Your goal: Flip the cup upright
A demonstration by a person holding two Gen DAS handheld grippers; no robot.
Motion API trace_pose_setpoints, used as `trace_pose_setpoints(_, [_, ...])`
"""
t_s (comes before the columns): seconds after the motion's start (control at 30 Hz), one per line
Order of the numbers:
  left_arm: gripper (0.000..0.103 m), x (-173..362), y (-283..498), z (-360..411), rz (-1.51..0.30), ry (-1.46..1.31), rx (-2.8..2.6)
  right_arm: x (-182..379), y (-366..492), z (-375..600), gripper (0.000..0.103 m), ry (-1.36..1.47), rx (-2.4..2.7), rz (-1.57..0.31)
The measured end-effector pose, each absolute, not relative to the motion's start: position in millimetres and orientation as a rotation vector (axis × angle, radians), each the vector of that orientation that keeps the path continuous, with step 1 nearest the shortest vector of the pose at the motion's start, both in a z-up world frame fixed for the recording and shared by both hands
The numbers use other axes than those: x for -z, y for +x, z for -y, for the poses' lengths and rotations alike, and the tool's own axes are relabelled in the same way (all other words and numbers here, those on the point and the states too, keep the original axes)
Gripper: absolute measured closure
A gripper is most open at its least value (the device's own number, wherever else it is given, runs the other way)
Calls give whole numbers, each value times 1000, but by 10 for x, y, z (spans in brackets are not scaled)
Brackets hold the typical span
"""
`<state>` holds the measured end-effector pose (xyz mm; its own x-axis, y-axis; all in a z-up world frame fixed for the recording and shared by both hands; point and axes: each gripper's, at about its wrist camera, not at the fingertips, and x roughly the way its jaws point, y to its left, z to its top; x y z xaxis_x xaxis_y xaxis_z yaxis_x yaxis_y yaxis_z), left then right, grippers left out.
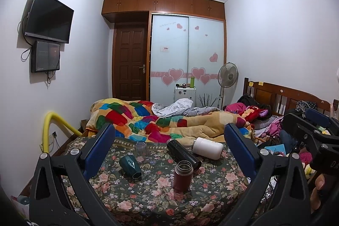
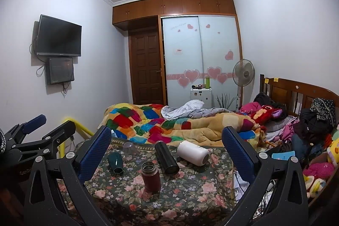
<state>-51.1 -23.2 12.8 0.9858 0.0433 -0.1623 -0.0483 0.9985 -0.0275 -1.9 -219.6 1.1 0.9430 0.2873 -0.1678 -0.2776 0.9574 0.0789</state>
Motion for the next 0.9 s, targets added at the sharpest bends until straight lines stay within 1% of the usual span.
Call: trace_pose_setpoints(0.9, [0, -140, -488, 275, -167, -34, -32, -23, -17, 2184, 0, 54, -289, -181])
